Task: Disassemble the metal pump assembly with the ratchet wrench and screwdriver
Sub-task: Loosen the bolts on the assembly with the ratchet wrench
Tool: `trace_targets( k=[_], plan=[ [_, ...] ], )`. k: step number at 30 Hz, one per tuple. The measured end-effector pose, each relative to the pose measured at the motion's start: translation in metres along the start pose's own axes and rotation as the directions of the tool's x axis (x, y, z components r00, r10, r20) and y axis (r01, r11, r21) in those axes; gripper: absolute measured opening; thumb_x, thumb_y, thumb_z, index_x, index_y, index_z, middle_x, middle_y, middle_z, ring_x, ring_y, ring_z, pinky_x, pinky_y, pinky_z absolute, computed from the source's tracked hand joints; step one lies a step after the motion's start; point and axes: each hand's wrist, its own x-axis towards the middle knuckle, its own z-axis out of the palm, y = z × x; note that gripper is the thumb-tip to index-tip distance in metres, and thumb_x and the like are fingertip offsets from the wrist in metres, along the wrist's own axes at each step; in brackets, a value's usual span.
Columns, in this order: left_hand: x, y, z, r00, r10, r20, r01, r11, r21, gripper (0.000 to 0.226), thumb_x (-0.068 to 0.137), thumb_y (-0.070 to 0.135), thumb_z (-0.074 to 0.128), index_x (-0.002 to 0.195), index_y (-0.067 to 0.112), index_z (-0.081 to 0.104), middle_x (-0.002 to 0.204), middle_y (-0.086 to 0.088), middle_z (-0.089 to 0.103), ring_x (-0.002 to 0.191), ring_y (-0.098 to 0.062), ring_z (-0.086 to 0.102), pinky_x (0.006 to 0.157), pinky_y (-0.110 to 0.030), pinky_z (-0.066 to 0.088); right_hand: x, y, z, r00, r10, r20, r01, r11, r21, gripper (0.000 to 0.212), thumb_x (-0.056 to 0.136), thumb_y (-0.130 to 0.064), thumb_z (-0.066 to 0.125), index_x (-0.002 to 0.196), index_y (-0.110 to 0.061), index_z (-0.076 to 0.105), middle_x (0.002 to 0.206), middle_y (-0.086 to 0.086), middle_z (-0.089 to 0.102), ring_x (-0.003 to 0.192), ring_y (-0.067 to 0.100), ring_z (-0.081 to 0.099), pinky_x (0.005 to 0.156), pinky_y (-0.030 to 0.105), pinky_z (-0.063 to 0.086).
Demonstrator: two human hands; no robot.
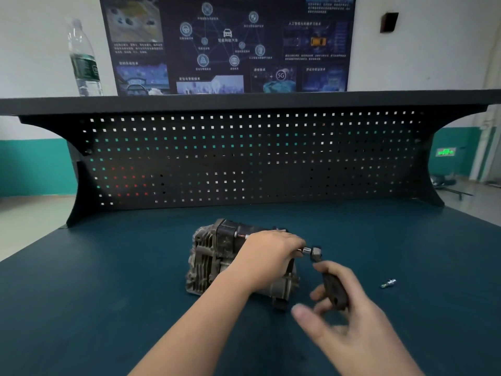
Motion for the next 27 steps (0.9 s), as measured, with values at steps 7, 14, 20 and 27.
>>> trace_targets(
  k=[7,14,20,27],
  plan=[
    [-0.005,0.000,-0.002,0.998,0.059,0.001,-0.059,0.998,-0.030,0.026,0.093,0.021,0.053,0.111,0.009,0.067,0.129,0.000,0.060,0.122,-0.016,0.053,0.105,-0.028,0.032,0.019,0.027,0.015,0.782,-0.556,-0.283,0.380,0.785,-0.490,0.025,0.083,-0.037,0.056,0.070,-0.018,0.066,0.053,-0.005,0.046,0.050,0.010,0.040,0.049,0.015,0.037],
    [-0.004,0.001,0.003,0.996,0.033,-0.086,-0.033,0.999,0.004,0.016,0.087,0.018,0.059,0.095,0.010,0.070,0.103,0.001,0.071,0.095,-0.021,0.065,0.086,-0.033,0.049,0.101,-0.014,-0.029,0.878,-0.267,-0.397,0.106,0.918,-0.382,0.046,0.084,-0.053,0.050,0.063,-0.012,0.053,0.044,-0.004,0.047,0.050,0.025,0.050,0.046,0.033,0.035],
    [0.000,0.002,0.002,0.993,-0.049,-0.109,0.047,0.999,-0.019,0.022,0.092,0.029,0.053,0.105,0.018,0.067,0.111,0.003,0.069,0.109,-0.019,0.060,0.092,-0.030,0.042,0.083,0.017,-0.019,0.717,-0.681,-0.152,0.498,0.651,-0.573,0.029,0.085,-0.035,0.057,0.064,-0.014,0.054,0.054,-0.001,0.049,0.056,0.017,0.042,0.052,0.021,0.036],
    [-0.001,-0.001,0.008,0.995,0.085,-0.049,-0.082,0.995,0.064,0.017,0.091,0.022,0.058,0.093,0.014,0.073,0.113,0.002,0.069,0.116,-0.017,0.058,0.098,-0.030,0.043,0.087,0.061,-0.014,0.489,-0.864,-0.119,0.745,0.485,-0.458,0.022,0.092,-0.028,0.057,0.075,-0.014,0.053,0.053,0.002,0.048,0.053,0.011,0.038,0.050,0.019,0.034]
  ],
)
